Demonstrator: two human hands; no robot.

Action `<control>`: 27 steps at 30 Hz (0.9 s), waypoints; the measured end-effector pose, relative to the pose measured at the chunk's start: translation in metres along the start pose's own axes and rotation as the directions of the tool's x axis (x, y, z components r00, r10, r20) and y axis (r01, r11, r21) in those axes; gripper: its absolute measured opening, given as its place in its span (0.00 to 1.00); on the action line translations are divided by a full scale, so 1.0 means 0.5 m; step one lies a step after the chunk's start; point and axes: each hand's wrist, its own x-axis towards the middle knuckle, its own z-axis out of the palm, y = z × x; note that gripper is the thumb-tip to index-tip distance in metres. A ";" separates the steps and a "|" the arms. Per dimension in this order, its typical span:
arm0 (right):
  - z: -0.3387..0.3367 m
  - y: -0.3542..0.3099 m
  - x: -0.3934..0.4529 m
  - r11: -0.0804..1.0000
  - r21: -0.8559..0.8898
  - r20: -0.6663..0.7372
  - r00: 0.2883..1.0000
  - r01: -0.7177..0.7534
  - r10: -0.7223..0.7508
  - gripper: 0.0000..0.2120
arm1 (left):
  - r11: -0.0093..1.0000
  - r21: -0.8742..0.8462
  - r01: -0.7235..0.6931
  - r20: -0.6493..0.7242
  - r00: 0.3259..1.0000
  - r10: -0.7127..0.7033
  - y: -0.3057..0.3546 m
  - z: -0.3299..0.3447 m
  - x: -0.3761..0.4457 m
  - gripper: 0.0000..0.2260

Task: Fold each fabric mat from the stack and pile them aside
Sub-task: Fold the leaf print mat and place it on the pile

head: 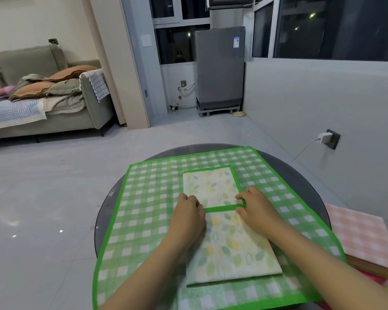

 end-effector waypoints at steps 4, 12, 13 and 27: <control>0.002 -0.003 0.028 0.982 0.130 0.027 0.990 -0.140 0.138 0.19 | 0.962 -0.198 0.187 -0.058 0.978 -0.202 -0.017 0.004 0.037 0.11; 0.009 0.003 0.072 0.937 0.176 -0.050 0.948 -0.301 0.314 0.19 | 0.889 -0.274 0.366 -0.028 0.921 -0.388 -0.053 0.018 0.095 0.12; 0.010 0.004 0.076 0.933 0.186 -0.049 0.946 -0.307 0.321 0.14 | 0.885 -0.279 0.372 -0.023 0.919 -0.393 -0.052 0.016 0.096 0.13; -0.007 0.020 0.079 0.675 0.658 0.027 0.906 -0.333 0.421 0.06 | 0.519 -0.770 0.372 0.103 0.874 -0.474 -0.054 0.003 0.078 0.09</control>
